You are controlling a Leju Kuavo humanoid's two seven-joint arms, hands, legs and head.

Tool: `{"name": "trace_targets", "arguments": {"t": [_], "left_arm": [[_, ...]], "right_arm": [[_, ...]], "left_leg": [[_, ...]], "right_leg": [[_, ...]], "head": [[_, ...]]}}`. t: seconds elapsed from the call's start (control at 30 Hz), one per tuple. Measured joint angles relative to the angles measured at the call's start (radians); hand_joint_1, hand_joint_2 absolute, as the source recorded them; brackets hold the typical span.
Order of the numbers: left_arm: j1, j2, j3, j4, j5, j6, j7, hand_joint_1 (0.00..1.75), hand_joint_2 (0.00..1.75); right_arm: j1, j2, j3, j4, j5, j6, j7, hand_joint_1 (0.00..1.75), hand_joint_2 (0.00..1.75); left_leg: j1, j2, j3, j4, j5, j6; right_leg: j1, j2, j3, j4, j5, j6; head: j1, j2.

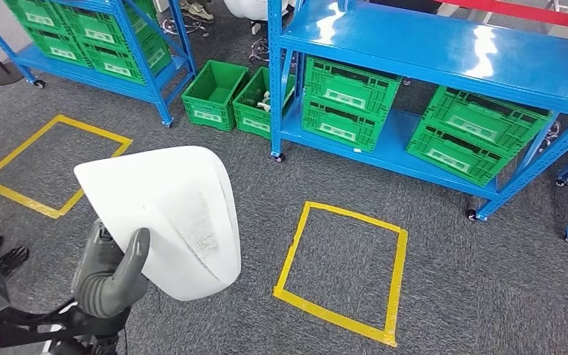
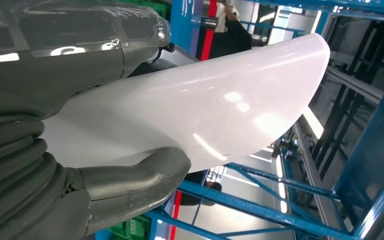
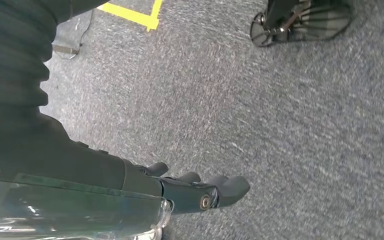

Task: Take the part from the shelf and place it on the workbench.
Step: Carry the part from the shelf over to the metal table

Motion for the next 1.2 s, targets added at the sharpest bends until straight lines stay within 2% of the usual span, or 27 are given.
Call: {"name": "trace_targets", "arguments": {"t": [0.03,0.1,0.13,0.2,0.27,0.33,0.37,0.43,0.47,0.5,0.53,0.57,0.63,0.67,0.7,0.73,0.77,0.8,0.87,0.93,0.97,1.0,1.03,1.07,1.13,1.17,1.2], "left_arm": [[0.000,0.000,0.000,0.000,0.000,0.001,0.000,1.75,1.75],[0.000,0.000,0.000,0.001,0.000,0.002,0.000,1.75,1.75],[0.001,0.000,0.000,0.001,0.000,0.002,0.000,1.75,1.75],[0.001,0.000,0.000,0.001,0.000,0.003,0.000,1.75,1.75],[0.002,0.000,0.000,0.001,0.000,0.004,0.000,1.75,1.75],[0.002,0.001,0.000,0.001,0.000,0.004,0.000,1.75,1.75],[0.002,0.001,0.000,0.001,0.000,0.004,0.000,1.75,1.75],[0.002,0.001,0.000,0.001,0.000,0.004,0.000,1.75,1.75],[0.002,0.001,0.000,0.001,0.000,0.004,0.000,1.75,1.75],[0.002,0.001,0.000,0.002,0.000,0.004,0.000,1.75,1.75],[0.002,0.001,0.000,0.002,0.000,0.004,0.000,1.75,1.75],[0.002,0.001,0.000,0.002,0.000,0.004,0.000,1.75,1.75],[0.002,0.001,0.000,0.002,0.000,0.004,0.000,1.75,1.75],[0.002,0.001,0.000,0.002,0.000,0.004,0.000,1.75,1.75],[0.002,0.001,0.000,0.002,0.000,0.004,0.000,1.75,1.75],[0.002,0.001,0.000,0.002,0.000,0.005,0.000,1.75,1.75],[0.003,0.001,0.000,0.002,0.000,0.005,0.000,1.75,1.75],[0.003,0.001,0.000,0.002,0.000,0.005,0.000,1.75,1.75],[0.003,0.001,0.000,0.001,0.000,0.005,-0.001,1.75,1.75],[0.002,0.001,0.000,0.002,0.000,0.006,-0.001,1.75,1.75],[0.003,0.000,0.000,0.003,0.000,0.006,-0.001,1.75,1.75],[0.003,0.000,0.000,0.004,0.000,0.007,-0.001,1.75,1.75],[0.004,0.000,0.000,0.005,0.001,0.007,-0.001,1.75,1.75],[0.004,0.000,0.000,0.005,0.001,0.008,-0.002,1.75,1.75],[0.004,0.000,0.000,0.005,0.001,0.010,-0.002,1.75,1.75],[0.004,0.000,0.000,0.004,0.001,0.011,-0.002,1.75,1.75],[0.004,0.000,0.000,0.004,0.001,0.012,-0.003,1.75,1.75]], "right_arm": [[0.000,0.001,0.000,0.000,0.000,0.000,0.000,0.00,1.75],[-0.001,0.003,0.000,0.000,0.000,0.001,0.000,0.00,1.75],[-0.002,0.003,0.000,0.000,0.000,0.001,0.000,0.00,1.75],[-0.004,0.003,0.000,0.000,0.000,0.001,0.000,0.00,1.75],[-0.005,0.003,0.001,0.000,0.000,0.001,0.000,0.00,1.75],[-0.004,0.005,0.001,0.000,0.000,0.002,0.000,0.00,1.75],[-0.003,0.006,0.001,0.000,0.000,0.002,0.000,0.00,1.75],[0.000,0.007,0.001,0.000,0.000,0.002,0.000,0.00,1.75],[0.001,0.007,0.001,0.000,0.000,0.002,0.001,0.00,1.75],[0.003,0.007,0.001,0.000,0.000,0.002,0.001,0.00,1.75],[0.004,0.007,0.001,0.000,0.000,0.002,0.001,0.00,1.75],[0.004,0.007,0.001,0.000,0.000,0.002,0.001,0.00,1.75],[0.003,0.005,0.001,0.000,0.000,0.002,0.001,0.00,1.75],[0.003,0.004,0.002,0.000,0.000,0.001,0.001,0.00,1.75],[0.002,0.003,0.002,0.000,0.000,0.001,0.001,0.00,1.75],[0.002,0.001,0.003,0.000,0.000,0.001,0.001,0.00,1.75],[0.001,0.001,0.004,0.000,0.000,0.000,0.001,0.00,1.75],[0.000,0.000,0.006,0.000,0.000,0.000,0.001,0.00,1.75],[-0.003,0.000,0.007,0.000,0.000,0.000,0.001,0.00,1.75],[-0.002,0.000,0.008,0.000,0.000,0.000,0.001,0.00,1.75],[0.000,0.000,0.008,0.000,0.000,0.000,0.001,0.00,1.75],[0.001,-0.001,0.008,0.000,0.000,0.000,0.002,0.00,1.75],[0.002,-0.001,0.008,0.000,0.000,0.000,0.005,0.00,1.75],[0.001,-0.001,0.008,0.000,0.000,0.001,0.008,0.00,1.75],[0.000,-0.001,0.009,0.000,0.000,0.001,0.016,0.00,1.75],[-0.001,-0.001,0.010,0.000,0.000,0.001,0.019,0.00,1.75],[-0.002,-0.001,0.011,0.000,0.000,0.001,0.021,0.00,1.75]], "left_leg": [[0.003,0.002,0.006,-0.009,0.017,-0.004],[0.007,0.017,0.067,-0.118,0.077,-0.010],[0.006,0.030,0.100,-0.174,0.096,-0.008],[0.003,0.045,0.129,-0.229,0.103,0.008],[0.000,0.038,0.127,-0.230,0.104,0.027],[0.001,0.028,0.126,-0.232,0.107,0.038],[0.003,0.023,0.125,-0.233,0.109,0.043],[0.003,0.011,0.122,-0.233,0.112,0.048],[0.002,0.004,0.120,-0.232,0.113,0.050],[0.001,-0.004,0.119,-0.232,0.114,0.051],[0.000,-0.013,0.119,-0.232,0.114,0.051],[-0.001,-0.023,0.120,-0.232,0.114,0.051],[-0.004,-0.041,0.122,-0.232,0.115,0.050],[-0.004,-0.050,0.121,-0.231,0.117,0.048],[-0.002,-0.058,0.118,-0.231,0.119,0.043],[0.000,-0.066,0.113,-0.231,0.123,0.037],[0.002,-0.074,0.109,-0.233,0.127,0.030],[0.003,-0.070,0.106,-0.234,0.128,0.025],[0.000,-0.033,0.091,-0.207,0.103,0.016],[0.000,0.001,0.044,-0.105,0.041,0.008],[0.002,0.003,0.014,-0.041,0.013,0.004],[0.004,0.002,-0.008,0.005,0.000,0.000],[0.004,0.002,-0.014,0.021,0.004,-0.002],[0.005,0.004,0.001,-0.005,0.027,-0.004],[0.003,0.025,0.071,-0.126,0.085,-0.002],[0.001,0.036,0.101,-0.182,0.102,0.003],[-0.001,0.046,0.119,-0.215,0.107,0.010]], "right_leg": [[-0.001,-0.006,-0.002,0.005,-0.002,0.003],[-0.004,-0.015,-0.004,0.019,-0.011,0.012],[-0.004,-0.017,-0.005,0.027,-0.017,0.018],[-0.001,-0.021,-0.008,0.039,-0.025,0.030],[-0.001,-0.024,-0.009,0.042,-0.026,0.038],[-0.004,-0.017,-0.015,0.060,-0.045,0.048],[-0.006,-0.009,-0.028,0.095,-0.071,0.053],[-0.008,0.005,-0.079,0.218,-0.142,0.060],[-0.008,0.008,-0.106,0.281,-0.168,0.061],[-0.008,0.009,-0.123,0.321,-0.177,0.060],[-0.008,0.011,-0.124,0.324,-0.164,0.057],[-0.008,0.014,-0.108,0.288,-0.133,0.051],[-0.006,0.037,-0.050,0.156,-0.058,0.032],[-0.004,0.050,-0.027,0.101,-0.036,0.024],[-0.002,0.059,-0.013,0.068,-0.027,0.018],[0.000,0.062,-0.009,0.055,-0.031,0.014],[0.001,0.057,-0.007,0.046,-0.030,0.013],[-0.001,0.050,-0.004,0.037,-0.027,0.013],[-0.005,0.037,0.002,0.018,-0.017,0.011],[-0.006,0.023,0.002,0.013,-0.011,0.009],[-0.005,0.016,0.000,0.014,-0.011,0.008],[-0.005,0.008,-0.003,0.017,-0.012,0.008],[-0.004,0.001,-0.005,0.020,-0.013,0.008],[-0.005,-0.005,-0.006,0.023,-0.014,0.009],[-0.004,-0.013,-0.007,0.033,-0.021,0.016],[-0.002,-0.016,-0.008,0.040,-0.026,0.021],[0.000,-0.019,-0.009,0.044,-0.029,0.025]], "head": [[0.000,0.000],[-0.001,0.000],[-0.002,0.000],[-0.002,0.000],[0.000,0.000],[0.002,0.000],[0.003,0.000],[0.006,0.000],[0.007,0.000],[0.007,0.000],[0.007,0.000],[0.007,0.000],[0.007,0.000],[0.007,0.000],[0.007,0.000],[0.007,0.000],[0.009,0.000],[0.010,0.000],[0.008,0.000],[0.002,0.000],[0.000,0.000],[-0.001,0.000],[-0.001,0.000],[-0.002,0.000],[-0.003,0.000],[-0.004,0.000],[-0.003,0.000]]}}
